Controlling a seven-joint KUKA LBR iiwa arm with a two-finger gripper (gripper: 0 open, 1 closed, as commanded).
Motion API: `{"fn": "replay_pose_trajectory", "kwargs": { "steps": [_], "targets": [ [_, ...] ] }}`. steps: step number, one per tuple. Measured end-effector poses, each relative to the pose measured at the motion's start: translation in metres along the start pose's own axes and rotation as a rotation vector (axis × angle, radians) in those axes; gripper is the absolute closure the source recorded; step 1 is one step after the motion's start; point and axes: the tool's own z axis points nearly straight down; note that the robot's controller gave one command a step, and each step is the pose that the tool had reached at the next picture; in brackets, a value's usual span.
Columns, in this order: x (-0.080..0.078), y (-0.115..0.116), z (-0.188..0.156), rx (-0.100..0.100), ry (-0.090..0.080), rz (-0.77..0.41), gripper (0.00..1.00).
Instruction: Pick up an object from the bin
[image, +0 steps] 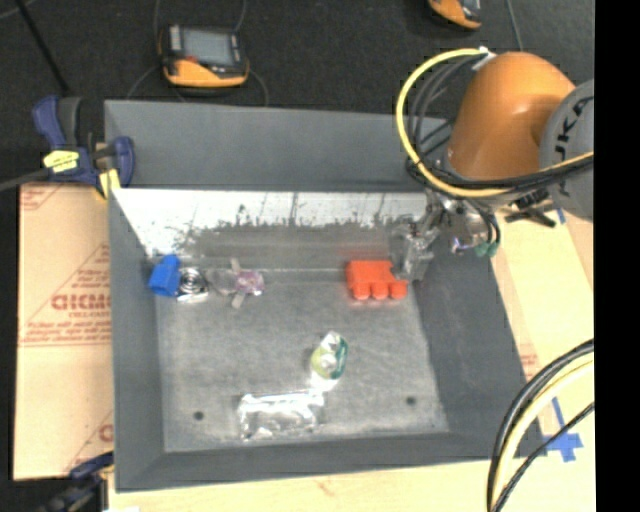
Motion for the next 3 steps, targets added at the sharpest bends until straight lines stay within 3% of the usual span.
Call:
{"fn": "replay_pose_trajectory", "kwargs": {
  "steps": [1,2,3],
  "targets": [
    [0.025,0.079,0.003,-0.006,0.011,-0.262,1.0],
    [0.049,0.118,0.024,-0.009,0.011,-0.782,1.0],
    [0.048,0.117,0.024,-0.008,0.01,-0.778,0.0]
  ]
}}
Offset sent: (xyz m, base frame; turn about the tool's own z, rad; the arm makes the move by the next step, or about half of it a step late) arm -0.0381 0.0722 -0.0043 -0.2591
